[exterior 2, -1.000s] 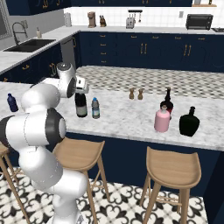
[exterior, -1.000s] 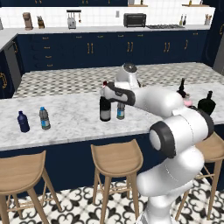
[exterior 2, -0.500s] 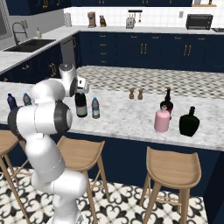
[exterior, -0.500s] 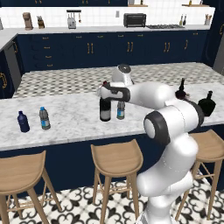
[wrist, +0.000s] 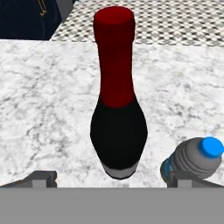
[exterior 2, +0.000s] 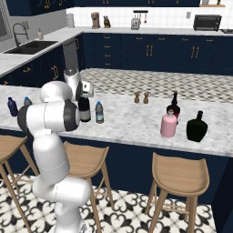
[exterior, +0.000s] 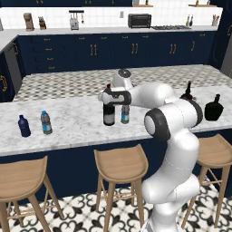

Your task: Move the plastic bottles in the middle to the plastics group, and the glass bottles in the middle to the glass group.

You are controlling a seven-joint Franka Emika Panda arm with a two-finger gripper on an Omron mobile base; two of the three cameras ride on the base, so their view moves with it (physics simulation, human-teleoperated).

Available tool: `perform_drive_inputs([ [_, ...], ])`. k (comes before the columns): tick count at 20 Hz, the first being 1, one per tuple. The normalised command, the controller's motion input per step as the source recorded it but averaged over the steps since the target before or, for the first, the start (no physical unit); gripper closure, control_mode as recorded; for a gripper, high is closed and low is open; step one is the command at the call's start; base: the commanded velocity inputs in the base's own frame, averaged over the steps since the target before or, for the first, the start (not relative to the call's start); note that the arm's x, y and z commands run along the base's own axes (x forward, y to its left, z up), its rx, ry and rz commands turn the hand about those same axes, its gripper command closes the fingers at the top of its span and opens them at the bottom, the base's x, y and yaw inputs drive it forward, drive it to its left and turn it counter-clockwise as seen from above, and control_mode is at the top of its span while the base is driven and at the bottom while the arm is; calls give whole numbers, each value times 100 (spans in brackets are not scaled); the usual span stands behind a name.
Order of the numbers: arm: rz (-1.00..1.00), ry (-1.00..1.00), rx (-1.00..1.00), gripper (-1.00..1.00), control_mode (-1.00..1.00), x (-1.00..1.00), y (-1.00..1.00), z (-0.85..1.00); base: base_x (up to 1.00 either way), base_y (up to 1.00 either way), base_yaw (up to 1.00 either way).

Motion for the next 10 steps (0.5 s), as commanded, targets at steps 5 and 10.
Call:
perform_drive_inputs([
  [5,0,0,0,-100,-100,11,0,-19,0,0,0],
  [10,0,0,0,-100,-100,22,0,-14,0,0,0],
])
